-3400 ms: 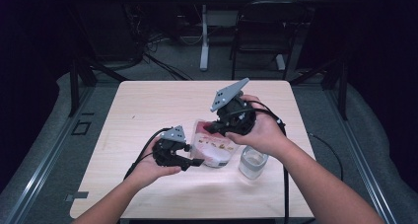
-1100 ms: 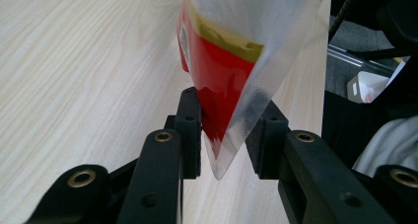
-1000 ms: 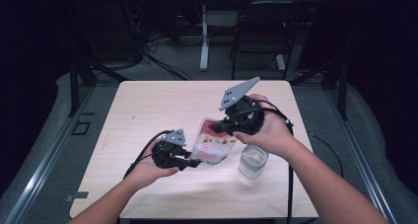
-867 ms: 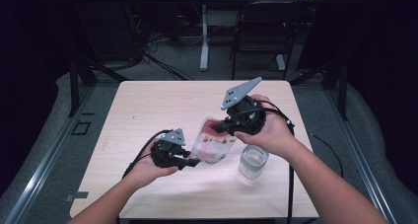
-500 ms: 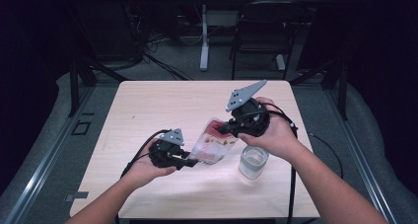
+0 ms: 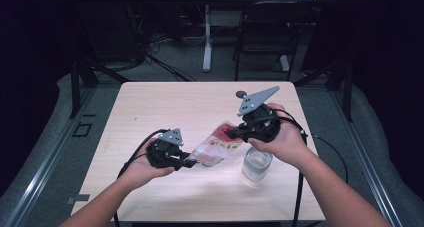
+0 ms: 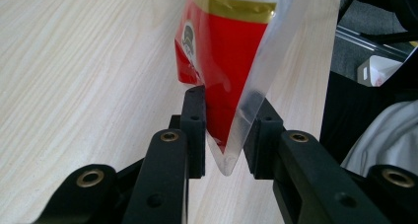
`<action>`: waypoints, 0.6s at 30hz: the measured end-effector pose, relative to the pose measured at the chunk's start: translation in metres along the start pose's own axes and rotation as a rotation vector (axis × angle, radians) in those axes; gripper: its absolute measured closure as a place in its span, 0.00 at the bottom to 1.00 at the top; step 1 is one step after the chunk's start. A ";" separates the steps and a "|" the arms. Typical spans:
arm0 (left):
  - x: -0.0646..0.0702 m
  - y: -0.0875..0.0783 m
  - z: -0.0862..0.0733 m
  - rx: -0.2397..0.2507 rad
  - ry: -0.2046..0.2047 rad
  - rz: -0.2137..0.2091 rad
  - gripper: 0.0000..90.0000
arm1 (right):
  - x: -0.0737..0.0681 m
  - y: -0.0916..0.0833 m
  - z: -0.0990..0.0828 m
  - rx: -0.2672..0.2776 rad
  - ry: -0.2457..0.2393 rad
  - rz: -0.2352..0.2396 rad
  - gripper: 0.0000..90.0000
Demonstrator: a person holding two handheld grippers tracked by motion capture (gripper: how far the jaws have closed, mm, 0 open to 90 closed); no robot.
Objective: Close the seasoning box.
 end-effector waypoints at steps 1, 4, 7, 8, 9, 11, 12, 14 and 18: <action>-0.001 -0.001 0.000 -0.004 0.004 -0.001 0.83 | 0.001 0.000 -0.001 0.001 0.002 0.002 1.00; 0.000 -0.002 0.000 -0.006 -0.001 -0.002 0.83 | 0.002 0.000 -0.005 0.006 0.013 0.002 1.00; 0.000 -0.004 0.000 -0.013 0.002 -0.004 0.83 | 0.003 0.000 -0.008 0.015 0.022 0.005 1.00; 0.000 -0.004 0.000 -0.017 0.004 -0.003 0.83 | 0.003 0.000 -0.009 0.018 0.025 0.007 1.00; 0.000 -0.004 0.001 -0.020 0.006 -0.003 0.83 | 0.004 0.000 -0.011 0.019 0.029 0.007 1.00; 0.000 -0.005 0.001 -0.026 0.007 -0.003 0.83 | 0.005 0.000 -0.014 0.018 0.035 0.007 1.00; -0.001 -0.005 0.001 -0.028 0.008 -0.001 0.83 | 0.005 0.000 -0.015 0.018 0.036 0.006 1.00; -0.001 -0.006 0.001 -0.028 0.005 -0.001 0.83 | 0.006 0.000 -0.017 0.021 0.042 0.006 1.00; -0.003 -0.008 0.001 -0.028 0.003 0.002 0.83 | 0.007 0.000 -0.020 0.028 0.050 0.010 1.00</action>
Point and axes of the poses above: each handheld gripper's, and its own axes: y roughly forward along the jaws, z roughly out of its top, x roughly to its right, the point moved 7 cm from there along y, roughly forward along the jaws, and after that the axes turned 11 degrees about z, right-handed, at the moved point
